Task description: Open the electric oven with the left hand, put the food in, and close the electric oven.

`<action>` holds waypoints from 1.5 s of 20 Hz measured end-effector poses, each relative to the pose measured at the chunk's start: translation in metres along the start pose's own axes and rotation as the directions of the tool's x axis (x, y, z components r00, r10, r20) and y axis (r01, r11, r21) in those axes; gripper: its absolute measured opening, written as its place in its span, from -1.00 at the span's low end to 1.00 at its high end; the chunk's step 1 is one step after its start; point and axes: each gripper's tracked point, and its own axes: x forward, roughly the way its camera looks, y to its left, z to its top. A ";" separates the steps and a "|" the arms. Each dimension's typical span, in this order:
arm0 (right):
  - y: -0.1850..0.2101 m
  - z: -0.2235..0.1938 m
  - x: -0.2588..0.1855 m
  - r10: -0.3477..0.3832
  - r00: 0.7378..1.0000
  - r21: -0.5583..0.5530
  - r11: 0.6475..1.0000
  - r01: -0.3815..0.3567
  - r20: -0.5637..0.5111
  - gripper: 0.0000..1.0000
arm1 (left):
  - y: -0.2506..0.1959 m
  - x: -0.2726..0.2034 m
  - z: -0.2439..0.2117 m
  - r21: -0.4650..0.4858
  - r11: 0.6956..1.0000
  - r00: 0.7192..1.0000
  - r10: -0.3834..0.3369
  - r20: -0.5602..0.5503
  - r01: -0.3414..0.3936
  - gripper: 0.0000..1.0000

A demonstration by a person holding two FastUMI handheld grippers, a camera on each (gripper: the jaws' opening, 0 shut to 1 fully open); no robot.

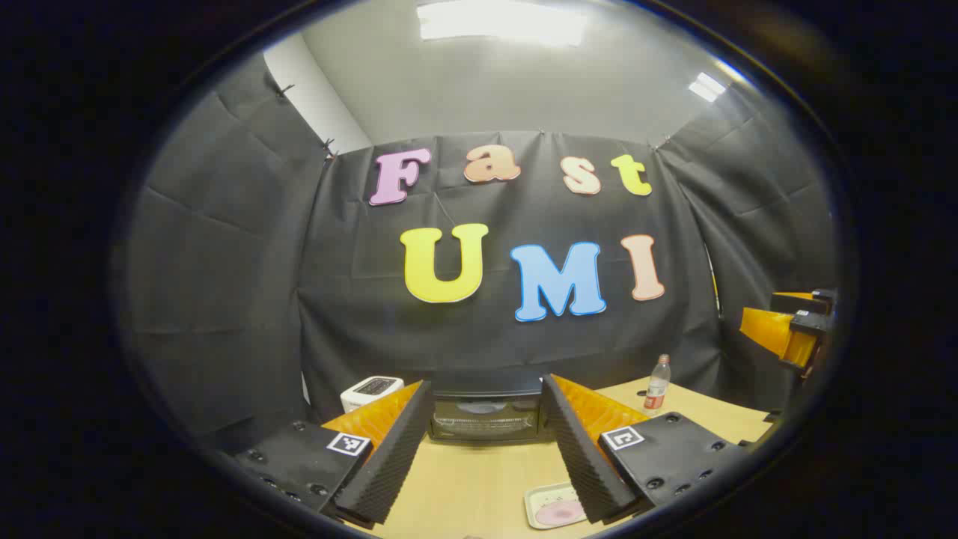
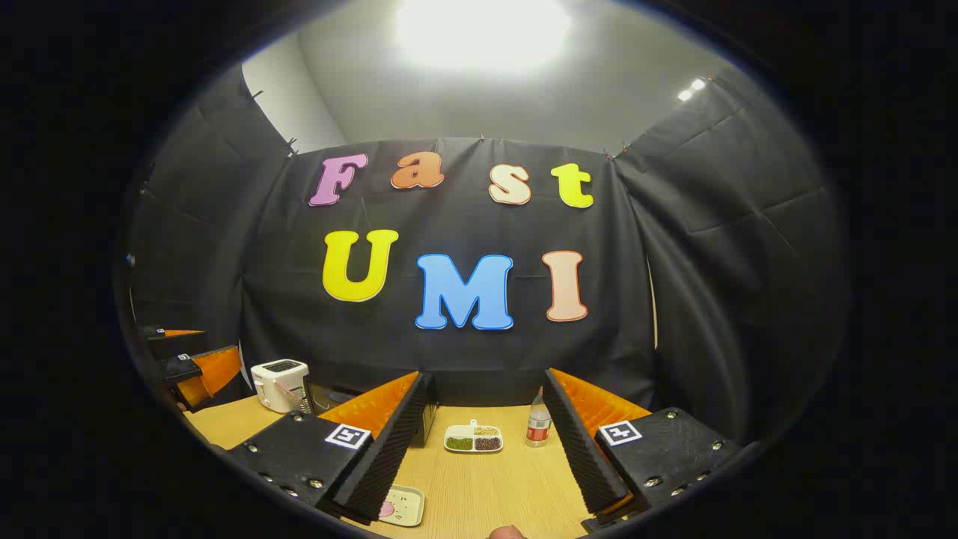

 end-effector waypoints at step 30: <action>-0.019 -0.017 0.039 0.036 0.999 0.001 0.999 -0.036 0.001 0.90 | -0.023 0.095 0.004 0.036 0.999 1.000 0.000 0.029 -0.001 1.00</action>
